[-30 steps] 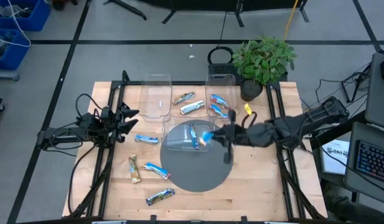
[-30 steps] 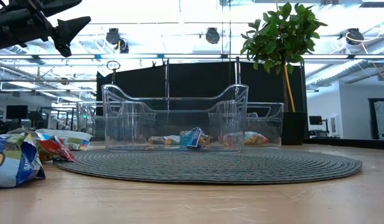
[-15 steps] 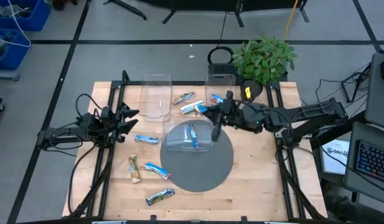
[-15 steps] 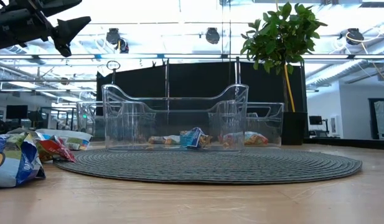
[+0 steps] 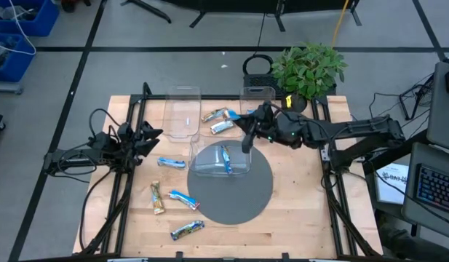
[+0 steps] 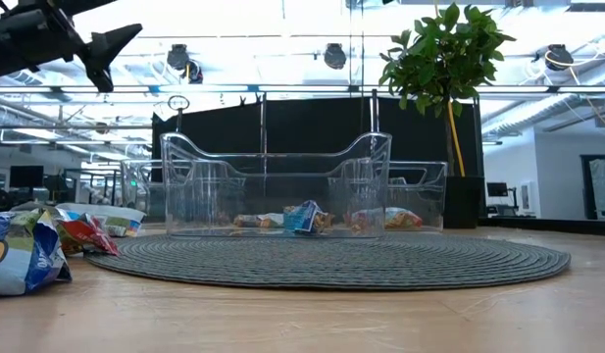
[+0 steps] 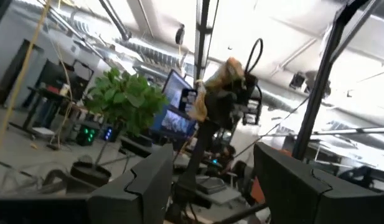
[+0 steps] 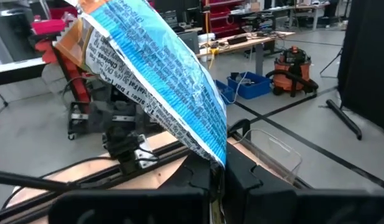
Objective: Pick and place Granola Bars by type
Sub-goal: Put the yellow granola bar into the top left transparent bin
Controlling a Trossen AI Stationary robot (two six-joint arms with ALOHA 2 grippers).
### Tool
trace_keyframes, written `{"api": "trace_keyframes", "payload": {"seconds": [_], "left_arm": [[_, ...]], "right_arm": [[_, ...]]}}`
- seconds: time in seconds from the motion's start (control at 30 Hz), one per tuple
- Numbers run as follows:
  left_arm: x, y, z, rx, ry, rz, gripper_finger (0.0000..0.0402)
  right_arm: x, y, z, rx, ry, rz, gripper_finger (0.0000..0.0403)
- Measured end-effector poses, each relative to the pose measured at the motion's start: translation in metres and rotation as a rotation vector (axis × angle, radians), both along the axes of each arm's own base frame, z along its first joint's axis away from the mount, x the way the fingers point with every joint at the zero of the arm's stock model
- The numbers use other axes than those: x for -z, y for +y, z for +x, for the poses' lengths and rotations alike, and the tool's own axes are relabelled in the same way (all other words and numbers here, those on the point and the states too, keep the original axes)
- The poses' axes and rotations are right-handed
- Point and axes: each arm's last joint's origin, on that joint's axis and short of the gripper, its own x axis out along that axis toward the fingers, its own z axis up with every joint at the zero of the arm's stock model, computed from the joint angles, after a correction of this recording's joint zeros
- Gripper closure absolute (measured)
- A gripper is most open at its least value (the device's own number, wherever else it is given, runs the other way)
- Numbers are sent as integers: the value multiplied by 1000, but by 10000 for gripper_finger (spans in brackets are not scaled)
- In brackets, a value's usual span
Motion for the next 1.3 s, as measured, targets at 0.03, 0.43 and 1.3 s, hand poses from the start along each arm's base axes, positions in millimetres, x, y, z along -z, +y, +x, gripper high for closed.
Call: {"api": "trace_keyframes", "payload": {"seconds": [0.03, 0.43, 1.3], "left_arm": [[0, 0, 0, 12, 1, -2, 176], [-55, -2, 1, 47, 128, 50, 176], [-177, 6, 91, -35, 316, 286, 176]], "right_arm": [[0, -1, 1, 3, 0, 0, 400], [10, 1, 16, -25, -7, 7, 401], [-1, -7, 20, -122, -139, 5, 402]]}}
